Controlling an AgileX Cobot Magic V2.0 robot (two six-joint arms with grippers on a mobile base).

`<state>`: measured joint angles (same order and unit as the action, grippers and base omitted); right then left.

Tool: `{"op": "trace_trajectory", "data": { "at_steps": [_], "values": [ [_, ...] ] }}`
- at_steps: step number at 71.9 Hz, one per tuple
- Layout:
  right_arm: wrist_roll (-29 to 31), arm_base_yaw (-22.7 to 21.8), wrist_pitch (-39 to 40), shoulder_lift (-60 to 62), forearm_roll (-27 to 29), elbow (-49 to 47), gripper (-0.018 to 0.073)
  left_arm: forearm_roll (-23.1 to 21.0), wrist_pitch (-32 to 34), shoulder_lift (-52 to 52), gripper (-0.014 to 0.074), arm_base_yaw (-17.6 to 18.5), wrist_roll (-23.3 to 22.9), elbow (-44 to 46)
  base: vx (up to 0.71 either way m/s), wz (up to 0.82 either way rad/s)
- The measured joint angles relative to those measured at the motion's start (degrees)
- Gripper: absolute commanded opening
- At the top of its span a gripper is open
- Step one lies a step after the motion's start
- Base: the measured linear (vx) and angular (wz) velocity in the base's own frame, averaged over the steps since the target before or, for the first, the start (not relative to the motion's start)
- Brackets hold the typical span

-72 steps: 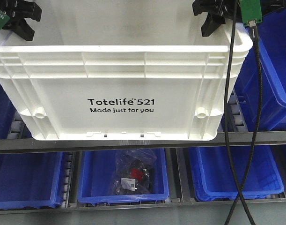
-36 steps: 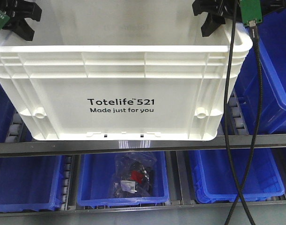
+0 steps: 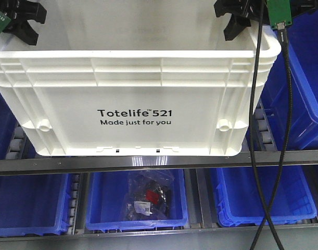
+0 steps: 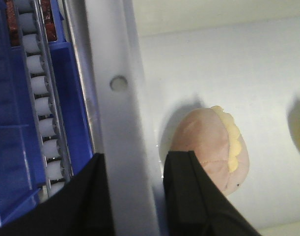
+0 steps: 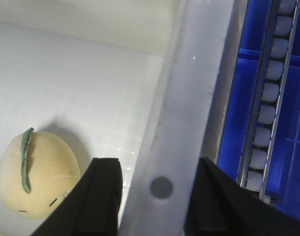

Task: Place moving items into box and shelve
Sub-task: 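Hold the crate level above the shelf's roller track with both grippers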

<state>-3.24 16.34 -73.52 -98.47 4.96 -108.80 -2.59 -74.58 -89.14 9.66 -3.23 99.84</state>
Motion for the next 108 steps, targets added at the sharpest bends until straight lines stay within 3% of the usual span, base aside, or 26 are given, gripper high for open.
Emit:
{"op": "trace_trajectory", "data": {
  "at_steps": [108],
  "values": [
    [0.00,0.00,0.00,0.00,0.00,0.00,-0.0003,0.05,0.01,0.00,-0.0001,0.00,0.00,0.00,0.01,0.00]
  ]
}}
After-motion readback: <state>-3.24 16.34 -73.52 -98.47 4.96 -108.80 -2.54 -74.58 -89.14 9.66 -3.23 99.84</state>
